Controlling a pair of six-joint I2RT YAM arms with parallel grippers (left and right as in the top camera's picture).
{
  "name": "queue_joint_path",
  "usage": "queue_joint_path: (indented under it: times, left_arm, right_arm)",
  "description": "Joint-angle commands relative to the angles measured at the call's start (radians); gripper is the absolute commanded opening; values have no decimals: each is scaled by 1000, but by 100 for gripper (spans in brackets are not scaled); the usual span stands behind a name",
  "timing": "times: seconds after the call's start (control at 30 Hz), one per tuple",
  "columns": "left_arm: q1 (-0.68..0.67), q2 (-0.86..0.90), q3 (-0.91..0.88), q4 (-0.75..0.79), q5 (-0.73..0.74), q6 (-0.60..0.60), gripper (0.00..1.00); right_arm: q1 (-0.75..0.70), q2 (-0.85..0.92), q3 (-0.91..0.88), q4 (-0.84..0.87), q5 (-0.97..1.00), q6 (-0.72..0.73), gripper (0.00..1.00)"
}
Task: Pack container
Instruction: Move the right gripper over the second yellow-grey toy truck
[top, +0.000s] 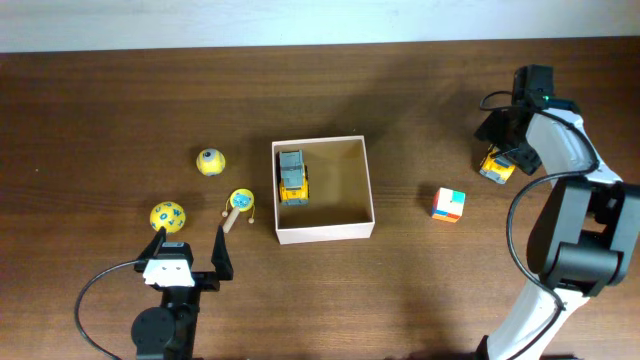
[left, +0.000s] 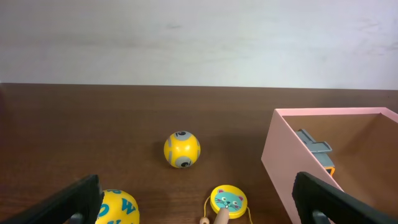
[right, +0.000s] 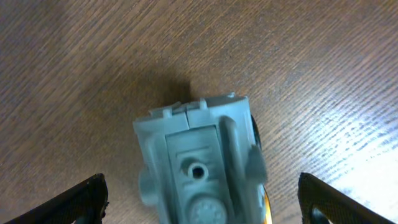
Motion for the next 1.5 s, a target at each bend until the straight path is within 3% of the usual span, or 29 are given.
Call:
queue_joint_path:
  times: [0.0, 0.8, 1.07, 1.47]
  left_arm:
    - [5, -7, -7, 2, 14, 16, 99]
    - [5, -7, -7, 2, 14, 16, 99]
    - [5, -7, -7, 2, 14, 16, 99]
    - [5, -7, -7, 2, 14, 16, 99]
  right_arm:
    - [-2, 14, -14, 12, 17, 8, 92]
    - [-2, 63, -14, 31, 16, 8, 87]
    - [-2, 63, -14, 35, 16, 8, 75]
    - [-2, 62, -14, 13, 15, 4, 72]
